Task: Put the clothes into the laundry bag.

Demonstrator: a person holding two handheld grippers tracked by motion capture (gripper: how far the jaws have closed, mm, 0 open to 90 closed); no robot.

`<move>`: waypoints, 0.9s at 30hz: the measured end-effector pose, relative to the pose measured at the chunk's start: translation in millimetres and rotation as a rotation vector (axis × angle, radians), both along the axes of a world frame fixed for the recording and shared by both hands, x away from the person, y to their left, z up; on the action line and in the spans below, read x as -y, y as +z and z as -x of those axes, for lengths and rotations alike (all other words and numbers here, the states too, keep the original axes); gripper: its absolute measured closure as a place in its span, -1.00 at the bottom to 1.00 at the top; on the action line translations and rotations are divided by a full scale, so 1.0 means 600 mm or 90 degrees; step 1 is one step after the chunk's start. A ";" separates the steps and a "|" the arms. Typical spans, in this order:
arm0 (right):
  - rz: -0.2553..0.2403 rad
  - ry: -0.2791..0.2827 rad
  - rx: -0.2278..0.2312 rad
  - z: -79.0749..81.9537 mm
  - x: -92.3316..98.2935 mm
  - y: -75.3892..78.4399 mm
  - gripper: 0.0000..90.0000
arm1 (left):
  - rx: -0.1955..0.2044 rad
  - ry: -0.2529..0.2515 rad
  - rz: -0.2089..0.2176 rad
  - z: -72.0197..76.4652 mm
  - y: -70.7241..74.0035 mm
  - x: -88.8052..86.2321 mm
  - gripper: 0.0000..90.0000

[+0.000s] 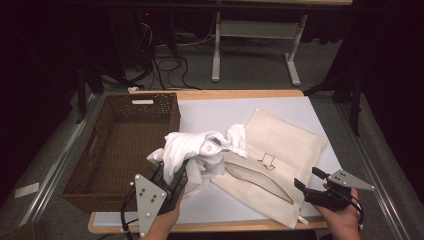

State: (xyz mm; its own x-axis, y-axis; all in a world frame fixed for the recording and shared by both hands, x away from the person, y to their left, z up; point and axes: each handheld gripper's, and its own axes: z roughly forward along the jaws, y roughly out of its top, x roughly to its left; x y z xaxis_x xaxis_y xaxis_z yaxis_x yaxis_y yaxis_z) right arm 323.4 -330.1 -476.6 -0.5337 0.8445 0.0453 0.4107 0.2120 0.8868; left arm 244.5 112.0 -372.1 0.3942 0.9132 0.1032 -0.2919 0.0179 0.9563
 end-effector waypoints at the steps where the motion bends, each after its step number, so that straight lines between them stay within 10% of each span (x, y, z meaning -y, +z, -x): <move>1: -0.001 0.003 0.002 0.000 -0.001 0.000 -0.56 | -0.002 -0.008 0.000 -0.001 -0.004 0.004 0.74; 22: 0.006 0.093 -0.019 -0.011 -0.076 0.007 -0.46 | -0.027 -0.088 -0.031 -0.006 -0.042 0.046 0.73; 27: 0.050 0.111 -0.018 -0.029 -0.116 0.010 -0.51 | -0.029 -0.092 -0.040 -0.009 -0.047 0.049 0.73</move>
